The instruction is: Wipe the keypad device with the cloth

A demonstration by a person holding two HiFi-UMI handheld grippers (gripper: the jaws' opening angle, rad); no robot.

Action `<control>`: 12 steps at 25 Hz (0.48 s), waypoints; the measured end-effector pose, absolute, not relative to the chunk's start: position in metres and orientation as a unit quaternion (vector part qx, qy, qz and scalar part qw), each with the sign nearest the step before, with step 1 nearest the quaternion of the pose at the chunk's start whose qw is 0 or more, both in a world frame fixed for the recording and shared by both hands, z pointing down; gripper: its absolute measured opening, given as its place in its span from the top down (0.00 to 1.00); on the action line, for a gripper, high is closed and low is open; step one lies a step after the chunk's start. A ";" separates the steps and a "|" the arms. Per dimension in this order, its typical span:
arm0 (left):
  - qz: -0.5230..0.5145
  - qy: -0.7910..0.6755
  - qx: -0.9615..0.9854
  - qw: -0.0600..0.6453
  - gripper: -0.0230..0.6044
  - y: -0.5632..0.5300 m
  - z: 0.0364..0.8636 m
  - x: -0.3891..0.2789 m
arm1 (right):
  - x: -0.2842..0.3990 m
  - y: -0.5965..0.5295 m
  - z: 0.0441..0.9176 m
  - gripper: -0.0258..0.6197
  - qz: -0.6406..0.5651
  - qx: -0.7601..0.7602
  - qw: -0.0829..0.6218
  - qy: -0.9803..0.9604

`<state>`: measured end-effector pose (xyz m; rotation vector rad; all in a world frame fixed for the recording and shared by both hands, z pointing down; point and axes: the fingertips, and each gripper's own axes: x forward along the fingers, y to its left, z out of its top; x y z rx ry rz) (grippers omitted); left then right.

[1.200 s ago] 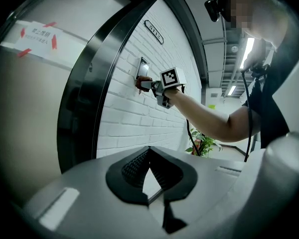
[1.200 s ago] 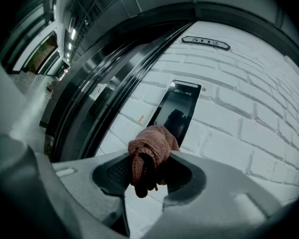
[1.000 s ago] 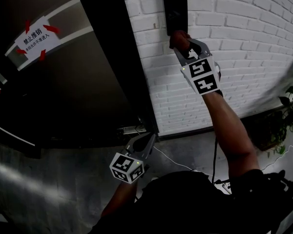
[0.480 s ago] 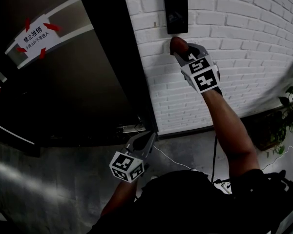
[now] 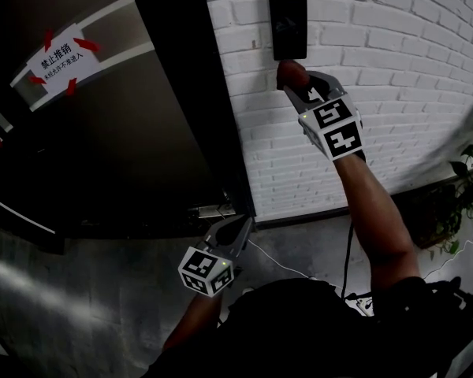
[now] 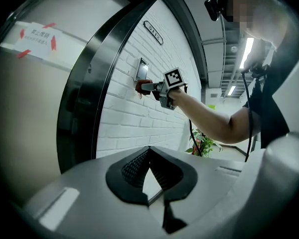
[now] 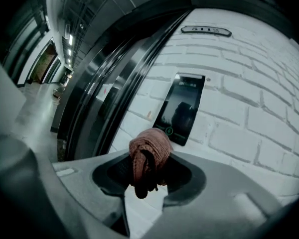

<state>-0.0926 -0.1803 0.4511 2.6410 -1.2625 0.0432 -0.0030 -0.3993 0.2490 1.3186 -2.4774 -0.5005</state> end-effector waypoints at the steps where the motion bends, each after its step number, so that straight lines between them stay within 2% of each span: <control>1: 0.014 -0.430 0.897 0.107 0.94 -0.180 0.451 -0.093 | -0.002 -0.394 0.237 0.74 -0.186 0.459 0.136 -0.858; 7: 0.011 -0.436 0.894 0.105 0.94 -0.184 0.448 -0.098 | 0.002 -0.373 0.133 0.74 -0.286 0.473 0.065 -0.831; 12: 0.011 -0.434 0.895 0.104 0.94 -0.185 0.447 -0.095 | 0.003 -0.389 0.082 0.74 -0.300 0.486 0.050 -0.819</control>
